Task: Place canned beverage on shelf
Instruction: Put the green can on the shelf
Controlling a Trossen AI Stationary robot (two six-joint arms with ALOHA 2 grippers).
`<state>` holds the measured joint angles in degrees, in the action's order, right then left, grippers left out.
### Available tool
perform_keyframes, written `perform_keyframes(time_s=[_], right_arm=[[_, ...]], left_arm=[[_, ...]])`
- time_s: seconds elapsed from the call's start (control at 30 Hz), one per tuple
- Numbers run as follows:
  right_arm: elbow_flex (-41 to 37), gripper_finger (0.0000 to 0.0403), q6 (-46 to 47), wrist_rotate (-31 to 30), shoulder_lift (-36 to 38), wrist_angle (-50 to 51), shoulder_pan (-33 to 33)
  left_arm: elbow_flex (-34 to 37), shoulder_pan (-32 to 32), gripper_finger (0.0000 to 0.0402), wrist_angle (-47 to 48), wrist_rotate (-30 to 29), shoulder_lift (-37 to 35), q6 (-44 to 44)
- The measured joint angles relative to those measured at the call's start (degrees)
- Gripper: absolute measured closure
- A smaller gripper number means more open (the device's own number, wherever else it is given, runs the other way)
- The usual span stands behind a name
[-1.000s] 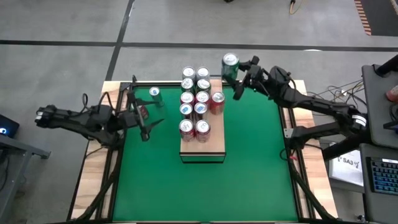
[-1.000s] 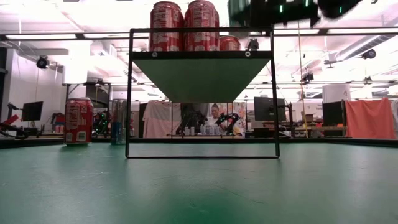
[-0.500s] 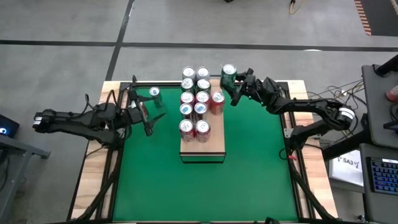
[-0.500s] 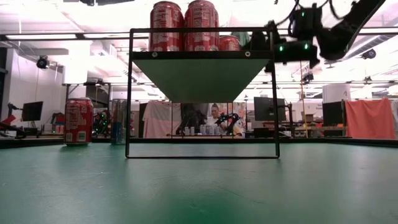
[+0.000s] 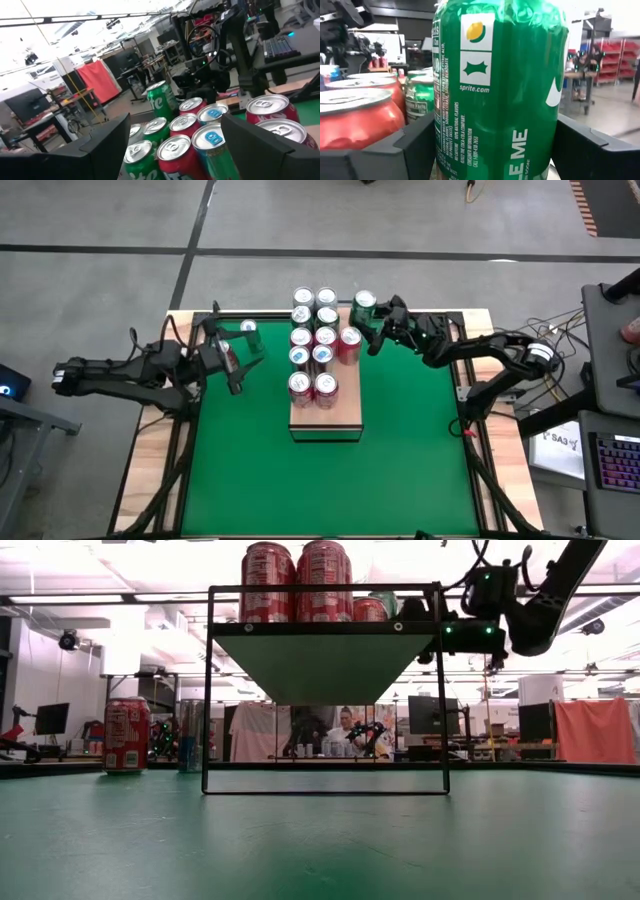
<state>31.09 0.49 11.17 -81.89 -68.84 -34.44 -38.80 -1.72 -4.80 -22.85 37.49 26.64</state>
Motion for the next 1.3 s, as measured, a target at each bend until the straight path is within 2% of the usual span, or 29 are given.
perform_keyframes(time_s=[0.47,0.9,1.3], right_arm=[[-0.17,0.0109,-5.04,-0.26,-0.94,3.85,1.59],[0.60,0.0109,-5.46,-0.82,-5.60,3.67,2.32],[1.64,0.0092,-4.99,-0.67,-7.68,3.16,2.68]], left_arm=[[-0.19,0.02,0.0107,-0.76,-0.02,0.16,-0.38],[-0.20,0.02,0.0107,-2.89,-0.09,0.25,2.62],[-0.19,0.00,0.0107,-2.90,-0.13,0.29,2.86]])
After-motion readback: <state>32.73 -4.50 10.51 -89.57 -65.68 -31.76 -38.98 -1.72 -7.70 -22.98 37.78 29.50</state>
